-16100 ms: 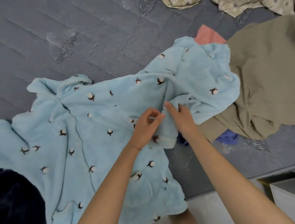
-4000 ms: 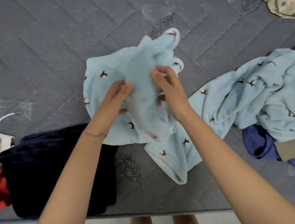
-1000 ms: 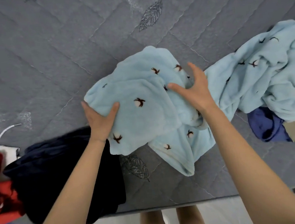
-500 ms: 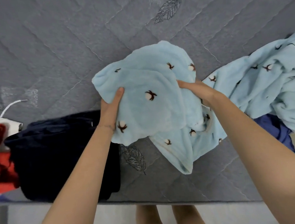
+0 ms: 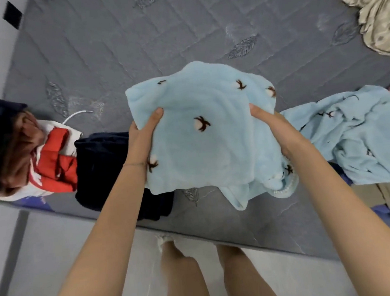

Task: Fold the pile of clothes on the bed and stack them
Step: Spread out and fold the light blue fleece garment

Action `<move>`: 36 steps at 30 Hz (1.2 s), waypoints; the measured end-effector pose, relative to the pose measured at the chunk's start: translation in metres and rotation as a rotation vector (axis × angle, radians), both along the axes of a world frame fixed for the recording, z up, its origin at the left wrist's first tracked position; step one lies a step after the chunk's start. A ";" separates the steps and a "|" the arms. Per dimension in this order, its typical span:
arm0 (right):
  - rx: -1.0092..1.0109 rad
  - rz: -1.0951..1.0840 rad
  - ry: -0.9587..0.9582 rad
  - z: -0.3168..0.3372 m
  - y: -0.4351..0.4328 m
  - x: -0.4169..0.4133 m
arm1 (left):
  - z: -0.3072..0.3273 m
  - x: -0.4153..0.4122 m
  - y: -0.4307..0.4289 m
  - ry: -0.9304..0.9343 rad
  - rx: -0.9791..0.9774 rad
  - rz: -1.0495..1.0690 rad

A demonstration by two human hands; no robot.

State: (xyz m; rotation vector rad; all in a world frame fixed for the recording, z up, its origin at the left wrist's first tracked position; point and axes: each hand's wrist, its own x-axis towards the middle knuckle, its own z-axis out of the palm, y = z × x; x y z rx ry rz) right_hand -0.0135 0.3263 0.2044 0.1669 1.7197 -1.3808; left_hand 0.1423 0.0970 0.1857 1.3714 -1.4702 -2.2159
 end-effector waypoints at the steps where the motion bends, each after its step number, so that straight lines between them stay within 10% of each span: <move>1: -0.012 -0.012 0.010 0.004 -0.006 0.008 | 0.003 0.006 -0.008 0.011 0.001 0.005; 16: -0.153 -0.221 -0.001 0.004 -0.153 0.191 | 0.001 0.149 -0.181 0.002 -0.115 -0.105; 36: 0.279 -0.098 0.217 -0.177 -0.186 0.243 | -0.172 0.190 -0.219 -0.244 -0.547 -0.199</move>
